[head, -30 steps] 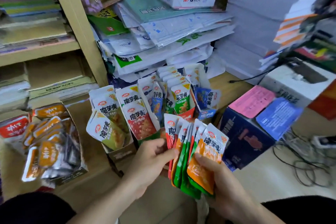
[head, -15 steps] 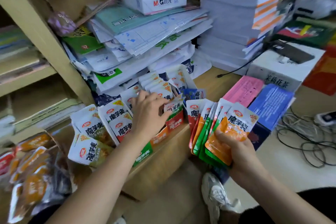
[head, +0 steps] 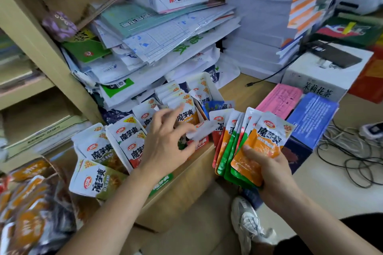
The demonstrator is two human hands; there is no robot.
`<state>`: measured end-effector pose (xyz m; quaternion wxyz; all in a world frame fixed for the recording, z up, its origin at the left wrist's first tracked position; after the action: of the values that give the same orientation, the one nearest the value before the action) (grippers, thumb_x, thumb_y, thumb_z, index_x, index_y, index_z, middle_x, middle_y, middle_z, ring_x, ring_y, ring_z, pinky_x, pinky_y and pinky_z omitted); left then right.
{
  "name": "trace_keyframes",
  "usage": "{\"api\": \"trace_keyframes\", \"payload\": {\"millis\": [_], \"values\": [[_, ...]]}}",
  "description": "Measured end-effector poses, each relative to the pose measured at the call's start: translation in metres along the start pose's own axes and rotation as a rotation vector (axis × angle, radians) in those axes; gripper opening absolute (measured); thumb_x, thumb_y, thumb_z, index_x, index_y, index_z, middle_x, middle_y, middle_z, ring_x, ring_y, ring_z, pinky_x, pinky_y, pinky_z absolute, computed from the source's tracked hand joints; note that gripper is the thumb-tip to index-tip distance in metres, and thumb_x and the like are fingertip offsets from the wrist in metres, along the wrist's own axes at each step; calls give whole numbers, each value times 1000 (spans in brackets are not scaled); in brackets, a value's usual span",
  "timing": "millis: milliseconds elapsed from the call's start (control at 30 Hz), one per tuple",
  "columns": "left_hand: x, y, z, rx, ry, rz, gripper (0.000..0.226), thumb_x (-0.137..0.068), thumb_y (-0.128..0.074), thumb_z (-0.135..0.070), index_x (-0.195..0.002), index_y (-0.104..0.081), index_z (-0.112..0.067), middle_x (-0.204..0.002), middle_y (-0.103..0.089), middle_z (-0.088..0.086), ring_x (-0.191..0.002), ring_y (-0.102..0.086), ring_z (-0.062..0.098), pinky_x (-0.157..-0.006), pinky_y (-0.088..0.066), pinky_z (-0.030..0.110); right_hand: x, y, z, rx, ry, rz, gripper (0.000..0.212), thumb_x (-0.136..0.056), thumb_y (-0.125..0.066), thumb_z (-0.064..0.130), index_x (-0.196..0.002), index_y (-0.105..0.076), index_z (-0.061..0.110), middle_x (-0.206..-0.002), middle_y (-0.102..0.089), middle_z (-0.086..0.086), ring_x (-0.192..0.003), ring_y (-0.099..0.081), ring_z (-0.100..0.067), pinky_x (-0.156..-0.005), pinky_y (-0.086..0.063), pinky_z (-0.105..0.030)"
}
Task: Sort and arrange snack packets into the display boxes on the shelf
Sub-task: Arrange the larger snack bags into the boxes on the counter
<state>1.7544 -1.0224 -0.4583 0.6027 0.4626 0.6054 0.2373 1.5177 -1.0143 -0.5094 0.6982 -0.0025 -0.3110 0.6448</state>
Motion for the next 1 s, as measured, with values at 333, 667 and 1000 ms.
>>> {"api": "trace_keyframes", "payload": {"millis": [333,667,1000], "values": [[-15,4,16,2,104,91,39,-75,-57,-70,-94,-66,-37,-132,-59,-11,-123,-36,22,-90,-26,38,-4,-1,-4,23,-12,12,38,-85,-74,10,-121,-63,16,-107,-76,-10,-92,-75,-32,-82,-59,-53],[3,7,8,43,-47,-149,21,-78,-87,-27,-98,-81,-24,-88,-72,-12,-91,-53,18,-82,-38,41,-3,-1,11,35,98,-1,39,-86,-73,8,-123,-62,14,-108,-76,-9,-96,-74,-31,-88,-57,-56],[-19,11,-1,-2,42,-146,19,-80,-75,-43,-89,-82,-27,-72,-73,-12,-80,-50,17,-73,-31,36,-5,-5,10,54,93,-12,39,-86,-76,11,-122,-62,17,-104,-77,-2,-93,-75,-25,-86,-58,-52]]}}
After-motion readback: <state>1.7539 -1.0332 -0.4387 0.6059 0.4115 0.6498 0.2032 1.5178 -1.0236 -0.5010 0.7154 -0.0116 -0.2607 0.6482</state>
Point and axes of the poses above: each hand's wrist, its own x-axis away from the middle knuckle, its own y-axis out of the back of the hand, z = x × y, the point moved 4 cm from there along -x, towards the middle knuckle
